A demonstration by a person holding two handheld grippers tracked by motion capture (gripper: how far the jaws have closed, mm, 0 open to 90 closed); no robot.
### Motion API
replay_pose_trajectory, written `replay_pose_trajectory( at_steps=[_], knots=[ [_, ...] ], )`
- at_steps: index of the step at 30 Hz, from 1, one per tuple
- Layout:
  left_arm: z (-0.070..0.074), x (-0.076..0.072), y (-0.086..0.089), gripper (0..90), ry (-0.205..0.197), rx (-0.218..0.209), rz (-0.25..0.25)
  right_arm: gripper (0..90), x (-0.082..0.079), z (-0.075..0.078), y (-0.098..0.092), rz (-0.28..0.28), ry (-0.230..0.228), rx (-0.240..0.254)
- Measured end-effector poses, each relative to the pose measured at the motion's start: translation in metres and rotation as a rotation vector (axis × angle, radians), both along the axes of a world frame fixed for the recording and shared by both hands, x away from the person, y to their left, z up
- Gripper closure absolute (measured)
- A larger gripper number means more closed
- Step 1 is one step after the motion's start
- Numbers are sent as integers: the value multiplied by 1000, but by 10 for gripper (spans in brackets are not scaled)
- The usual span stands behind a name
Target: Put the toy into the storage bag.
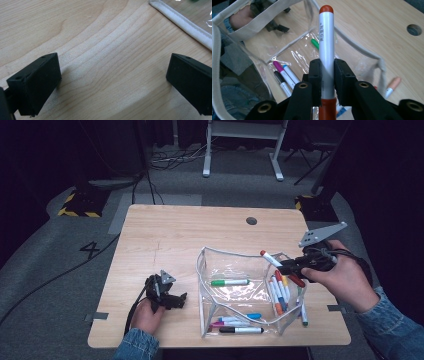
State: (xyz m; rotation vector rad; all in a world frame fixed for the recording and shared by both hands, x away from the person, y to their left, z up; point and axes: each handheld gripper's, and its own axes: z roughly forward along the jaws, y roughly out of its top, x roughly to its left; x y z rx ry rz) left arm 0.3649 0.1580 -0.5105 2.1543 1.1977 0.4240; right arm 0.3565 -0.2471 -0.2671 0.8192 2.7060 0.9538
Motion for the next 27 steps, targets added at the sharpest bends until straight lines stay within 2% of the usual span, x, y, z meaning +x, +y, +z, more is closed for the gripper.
replay_pose_trajectory(
  at_steps=[11,18,27],
  knots=[
    [0,0,0,0,0,1,0,773,-4,-15,42,139,37,-73],
    [0,0,0,0,0,1,0,773,-3,-32,70,217,81,-132],
    [0,0,0,0,-1,2,-1,773,-3,-51,95,293,127,-198]
  ],
)
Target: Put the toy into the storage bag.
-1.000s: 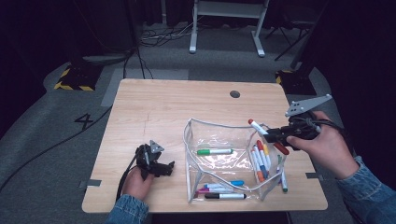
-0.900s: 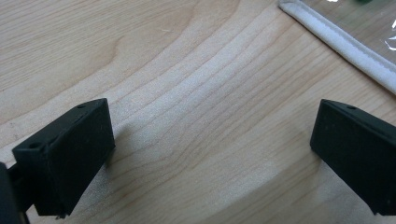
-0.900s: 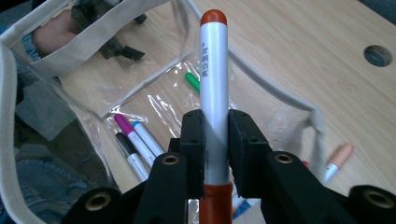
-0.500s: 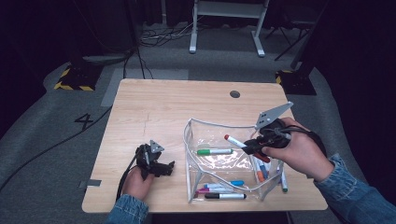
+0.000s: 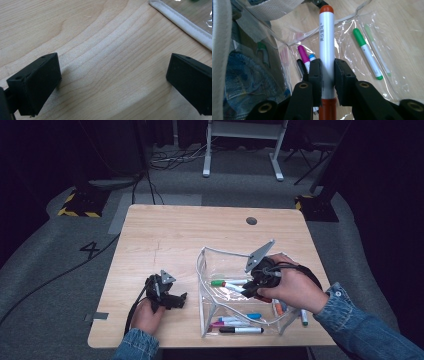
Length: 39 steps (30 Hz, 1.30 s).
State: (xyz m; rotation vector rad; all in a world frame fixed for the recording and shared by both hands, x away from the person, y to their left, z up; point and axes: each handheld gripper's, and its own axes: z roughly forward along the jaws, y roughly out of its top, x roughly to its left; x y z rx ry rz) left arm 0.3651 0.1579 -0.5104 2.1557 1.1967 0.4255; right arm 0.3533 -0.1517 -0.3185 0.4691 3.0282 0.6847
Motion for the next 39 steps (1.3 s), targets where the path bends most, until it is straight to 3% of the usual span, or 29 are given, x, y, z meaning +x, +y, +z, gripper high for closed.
replay_pose_trajectory(
  at_steps=[15,27,35,37,39],
  knots=[
    [0,0,0,0,0,0,0,773,-8,-35,27,127,86,-110],
    [0,0,0,0,0,0,0,772,-5,-63,34,159,142,-176],
    [0,0,0,0,0,0,0,770,-5,-81,37,172,156,-276],
    [0,0,0,0,0,0,0,680,-4,-85,36,184,168,-302],
    [0,0,0,0,0,-1,1,557,-4,-88,36,187,135,-300]
  ],
)
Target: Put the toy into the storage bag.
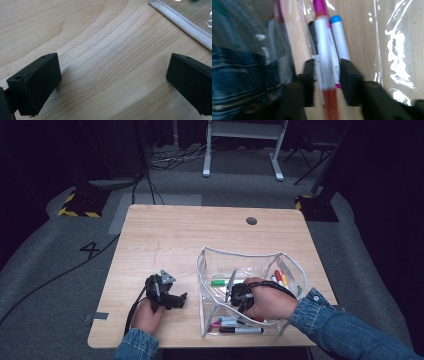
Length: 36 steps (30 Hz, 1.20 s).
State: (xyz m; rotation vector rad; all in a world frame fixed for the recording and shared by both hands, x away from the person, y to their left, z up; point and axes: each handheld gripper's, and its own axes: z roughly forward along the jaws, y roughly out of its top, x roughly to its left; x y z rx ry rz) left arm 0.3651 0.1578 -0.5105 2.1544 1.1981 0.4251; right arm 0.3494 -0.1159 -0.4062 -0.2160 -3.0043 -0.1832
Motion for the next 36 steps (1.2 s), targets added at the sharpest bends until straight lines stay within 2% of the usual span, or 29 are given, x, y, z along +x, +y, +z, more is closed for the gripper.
replay_pose_trajectory(
  at_steps=[2,5,7,10,14,17,19,25,31,36],
  knots=[
    [0,0,0,0,0,0,0,475,3,0,-2,-3,-30,22],
    [0,0,0,0,0,0,-1,397,6,8,-4,-62,-58,99],
    [0,0,0,0,1,0,0,382,7,17,-5,-74,-86,135],
    [0,0,0,0,0,0,0,345,9,33,-10,-119,-117,204],
    [0,0,0,0,0,1,-1,337,9,52,-19,-155,-169,282],
    [0,0,0,0,1,0,-1,336,10,68,-30,-208,-206,343],
    [0,0,0,0,0,0,0,345,11,78,-39,-248,-212,381],
    [0,0,0,0,1,0,0,376,16,100,-72,-357,-254,445],
    [0,-1,0,0,-10,4,10,405,20,116,-107,-450,-298,490],
    [0,-3,0,0,0,-8,12,415,23,125,-134,-534,-328,517]
  ],
)
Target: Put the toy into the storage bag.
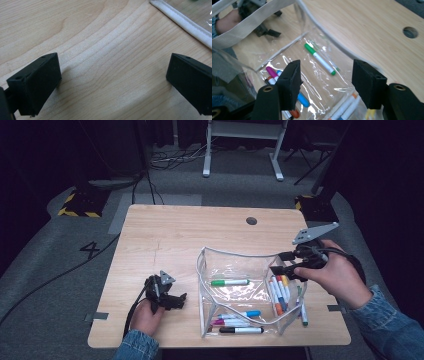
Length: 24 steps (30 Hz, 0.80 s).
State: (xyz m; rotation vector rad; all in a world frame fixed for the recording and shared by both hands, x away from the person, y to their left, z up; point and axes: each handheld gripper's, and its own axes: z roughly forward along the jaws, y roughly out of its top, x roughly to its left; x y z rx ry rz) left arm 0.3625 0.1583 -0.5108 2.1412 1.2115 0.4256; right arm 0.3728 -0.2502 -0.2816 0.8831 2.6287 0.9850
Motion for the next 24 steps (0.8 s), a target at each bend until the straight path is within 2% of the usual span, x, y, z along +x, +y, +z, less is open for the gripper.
replay_pose_trajectory(
  at_steps=[6,12,15,18,20,24],
  knots=[
    [0,0,0,0,-1,0,0,412,-1,12,-33,-89,-34,56],
    [0,0,0,0,0,0,-1,433,-2,16,-65,-189,-58,66],
    [0,0,0,0,0,-2,-3,444,1,10,-81,-247,-58,55],
    [0,0,0,0,0,-2,-3,452,3,2,-97,-310,-37,66],
    [0,0,0,0,1,0,-1,455,4,-8,-106,-346,-18,56],
    [0,0,0,0,1,-1,-2,458,6,-30,-118,-381,15,33]
  ],
)
